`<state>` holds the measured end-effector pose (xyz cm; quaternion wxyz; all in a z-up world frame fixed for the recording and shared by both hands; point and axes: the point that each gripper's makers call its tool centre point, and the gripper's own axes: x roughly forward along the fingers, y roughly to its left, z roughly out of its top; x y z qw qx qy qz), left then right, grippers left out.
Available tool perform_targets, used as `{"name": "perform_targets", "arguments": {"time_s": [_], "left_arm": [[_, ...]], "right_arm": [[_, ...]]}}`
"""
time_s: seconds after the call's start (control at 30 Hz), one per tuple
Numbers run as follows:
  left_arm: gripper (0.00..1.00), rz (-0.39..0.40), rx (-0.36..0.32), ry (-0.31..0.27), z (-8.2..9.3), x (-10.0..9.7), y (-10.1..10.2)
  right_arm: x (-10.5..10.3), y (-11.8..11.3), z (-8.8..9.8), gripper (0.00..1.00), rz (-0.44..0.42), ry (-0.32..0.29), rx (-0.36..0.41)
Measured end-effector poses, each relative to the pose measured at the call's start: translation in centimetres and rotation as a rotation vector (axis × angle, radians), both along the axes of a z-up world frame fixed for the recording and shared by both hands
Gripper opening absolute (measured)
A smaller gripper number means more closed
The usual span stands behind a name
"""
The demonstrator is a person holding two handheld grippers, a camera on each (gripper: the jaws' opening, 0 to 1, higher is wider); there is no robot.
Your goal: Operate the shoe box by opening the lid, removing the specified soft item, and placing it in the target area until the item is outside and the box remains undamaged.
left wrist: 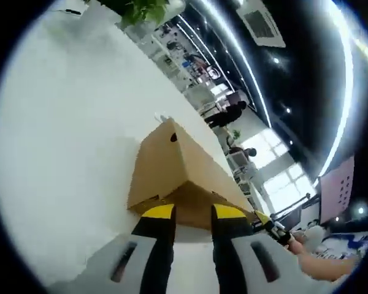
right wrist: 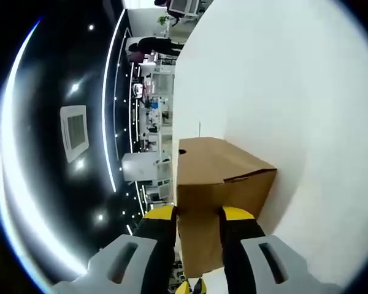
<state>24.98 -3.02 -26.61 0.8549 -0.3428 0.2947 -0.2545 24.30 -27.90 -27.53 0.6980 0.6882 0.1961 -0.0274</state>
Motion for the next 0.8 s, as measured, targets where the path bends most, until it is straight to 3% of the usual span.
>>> {"name": "perform_targets", "arguments": {"time_s": [0.03, 0.13, 0.37, 0.47, 0.63, 0.77, 0.8], "left_arm": [[0.23, 0.034, -0.010, 0.010, 0.1, 0.3, 0.4], [0.23, 0.035, -0.031, 0.008, 0.1, 0.4, 0.6], [0.26, -0.074, 0.285, -0.064, -2.5, -0.9, 1.4], [0.29, -0.070, 0.373, -0.093, -3.0, -0.7, 2.0], [0.31, -0.055, 0.436, -0.152, -2.3, 0.4, 2.6], [0.26, -0.100, 0.584, -0.261, -1.7, 1.5, 2.7], [0.26, -0.100, 0.583, -0.273, -1.5, 1.7, 2.4]], "right_arm": [[0.0, 0.0, 0.0, 0.26, -0.002, 0.000, 0.005], [0.1, 0.0, -0.1, 0.26, -0.010, -0.003, 0.008], [0.4, -0.1, 0.8, 0.26, -0.017, -0.024, 0.032], [0.6, 0.0, 1.4, 0.26, -0.021, -0.031, 0.041], [0.7, 0.1, 2.2, 0.26, -0.024, -0.043, 0.062], [0.9, 0.0, 2.4, 0.26, -0.027, -0.045, 0.072], [0.9, -0.1, 2.5, 0.26, -0.028, -0.047, 0.073]]}}
